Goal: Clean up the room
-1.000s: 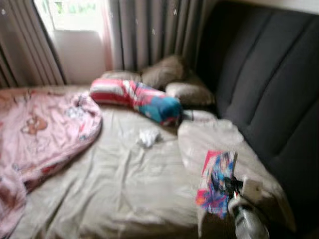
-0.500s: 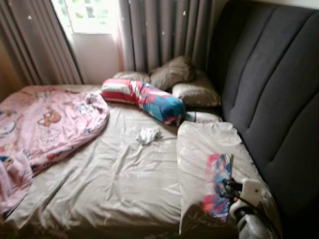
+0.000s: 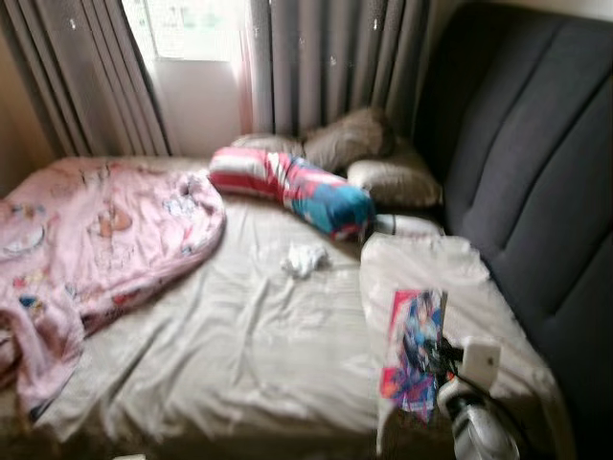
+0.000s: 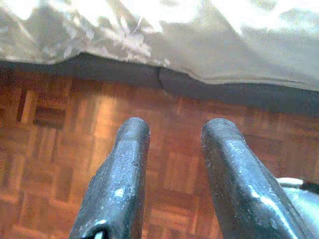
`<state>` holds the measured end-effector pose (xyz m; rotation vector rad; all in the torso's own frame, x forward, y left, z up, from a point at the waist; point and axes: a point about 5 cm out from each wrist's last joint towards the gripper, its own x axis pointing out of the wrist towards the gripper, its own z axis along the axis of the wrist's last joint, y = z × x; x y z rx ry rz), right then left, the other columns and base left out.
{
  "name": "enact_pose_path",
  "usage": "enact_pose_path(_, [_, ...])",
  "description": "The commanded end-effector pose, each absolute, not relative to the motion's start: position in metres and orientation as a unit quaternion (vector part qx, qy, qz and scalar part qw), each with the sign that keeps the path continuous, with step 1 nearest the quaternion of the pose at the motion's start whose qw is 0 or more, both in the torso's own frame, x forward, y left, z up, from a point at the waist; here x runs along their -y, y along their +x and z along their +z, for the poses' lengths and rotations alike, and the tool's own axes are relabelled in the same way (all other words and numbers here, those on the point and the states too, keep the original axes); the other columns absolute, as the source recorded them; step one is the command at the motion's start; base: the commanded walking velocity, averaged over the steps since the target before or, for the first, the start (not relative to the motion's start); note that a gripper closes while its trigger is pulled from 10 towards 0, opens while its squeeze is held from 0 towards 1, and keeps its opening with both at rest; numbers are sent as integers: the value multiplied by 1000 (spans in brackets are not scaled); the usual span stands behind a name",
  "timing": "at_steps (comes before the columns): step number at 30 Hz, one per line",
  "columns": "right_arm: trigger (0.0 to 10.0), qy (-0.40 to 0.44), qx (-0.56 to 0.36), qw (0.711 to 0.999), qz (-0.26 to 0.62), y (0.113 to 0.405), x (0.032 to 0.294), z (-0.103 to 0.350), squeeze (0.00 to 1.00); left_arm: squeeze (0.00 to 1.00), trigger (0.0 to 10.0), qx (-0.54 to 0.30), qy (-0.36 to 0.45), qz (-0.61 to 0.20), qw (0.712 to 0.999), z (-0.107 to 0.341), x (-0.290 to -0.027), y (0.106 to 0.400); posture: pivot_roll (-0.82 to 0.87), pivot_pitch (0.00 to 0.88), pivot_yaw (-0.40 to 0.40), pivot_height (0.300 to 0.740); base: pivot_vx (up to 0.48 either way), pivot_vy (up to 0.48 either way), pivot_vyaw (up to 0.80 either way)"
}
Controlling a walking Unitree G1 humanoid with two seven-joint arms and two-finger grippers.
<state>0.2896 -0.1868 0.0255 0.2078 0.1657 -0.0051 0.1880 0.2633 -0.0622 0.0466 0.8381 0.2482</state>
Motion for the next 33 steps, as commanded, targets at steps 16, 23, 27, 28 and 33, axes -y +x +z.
enact_pose_path(16, [10000,102,-64,993,-13,291,193,32,0,0,10000,-426,17,118,897,-72,-254,174,-26,0,-25,740,0,168,0])
enact_pose_path(23, [10000,94,-58,994,-5,292,192,34,0,0,10000,-433,20,118,894,-74,-257,169,-26,0,-25,740,0,89,113])
enact_pose_path(27, [10000,93,-56,994,-1,292,191,34,0,0,10000,-434,17,121,893,-74,-257,168,-26,0,-25,740,0,191,797])
enact_pose_path(28, [10000,93,-56,994,0,292,191,34,0,0,10000,-434,15,122,892,-74,-257,168,-26,0,-24,740,0,480,800])
enact_pose_path(33, [10000,98,-56,994,-2,292,190,34,0,0,10000,-434,19,118,893,-74,-254,170,-28,0,-22,740,0,365,730])
